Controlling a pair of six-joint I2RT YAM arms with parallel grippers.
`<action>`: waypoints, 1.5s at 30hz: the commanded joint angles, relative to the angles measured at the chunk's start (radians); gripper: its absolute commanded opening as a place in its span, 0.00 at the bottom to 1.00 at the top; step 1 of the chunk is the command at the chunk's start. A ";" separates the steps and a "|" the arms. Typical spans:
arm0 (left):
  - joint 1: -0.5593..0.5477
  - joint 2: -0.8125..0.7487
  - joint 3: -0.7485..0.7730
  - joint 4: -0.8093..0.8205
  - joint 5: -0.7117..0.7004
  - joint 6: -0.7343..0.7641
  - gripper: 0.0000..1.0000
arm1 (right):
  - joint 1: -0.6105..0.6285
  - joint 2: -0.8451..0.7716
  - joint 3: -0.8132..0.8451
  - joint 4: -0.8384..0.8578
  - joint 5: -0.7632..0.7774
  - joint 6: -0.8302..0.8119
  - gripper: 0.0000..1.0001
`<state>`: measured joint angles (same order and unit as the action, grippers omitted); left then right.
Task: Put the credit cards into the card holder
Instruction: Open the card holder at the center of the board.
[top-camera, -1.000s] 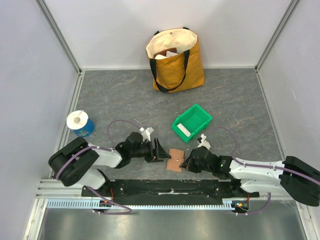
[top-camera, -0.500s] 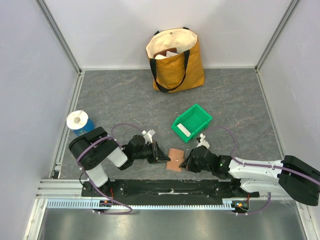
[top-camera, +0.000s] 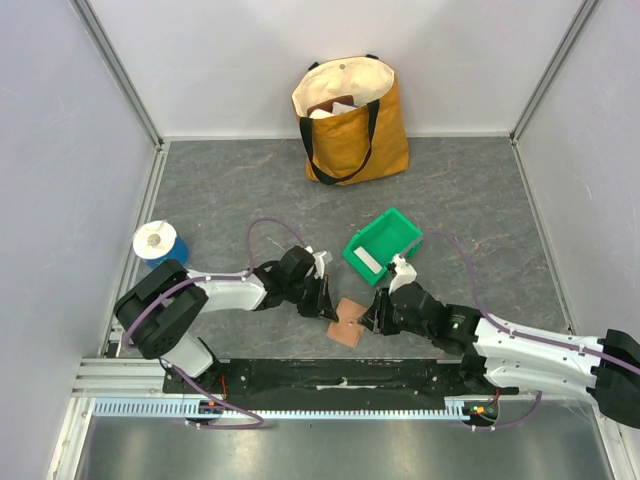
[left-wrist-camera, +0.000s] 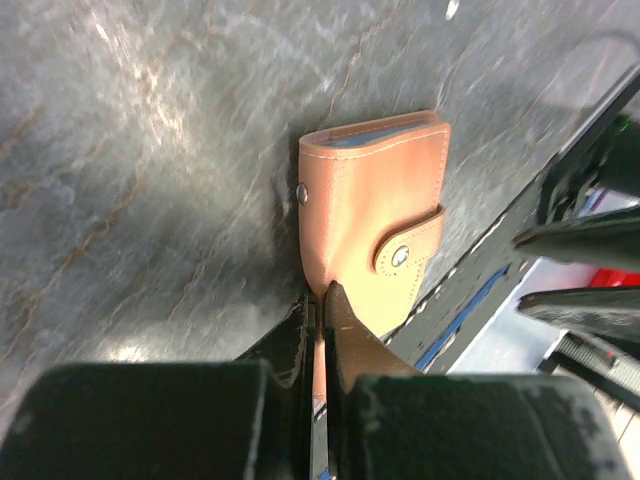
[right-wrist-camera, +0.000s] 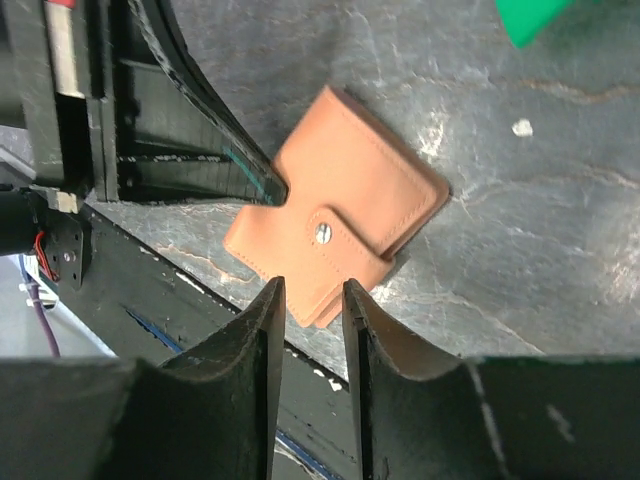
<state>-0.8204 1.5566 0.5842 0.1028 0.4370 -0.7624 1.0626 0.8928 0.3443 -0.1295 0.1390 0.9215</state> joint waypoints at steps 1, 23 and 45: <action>-0.008 0.002 0.037 -0.304 -0.003 0.241 0.02 | -0.009 0.034 0.065 -0.025 0.001 -0.162 0.36; -0.014 0.048 0.098 -0.321 0.025 0.357 0.02 | -0.058 0.360 0.107 0.234 -0.308 -0.354 0.39; -0.013 0.046 0.074 -0.218 -0.107 0.176 0.02 | -0.050 0.426 0.047 0.242 -0.527 -0.337 0.34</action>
<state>-0.8272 1.5818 0.6888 -0.1413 0.4629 -0.5297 0.9916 1.2594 0.3950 0.1223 -0.3008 0.5747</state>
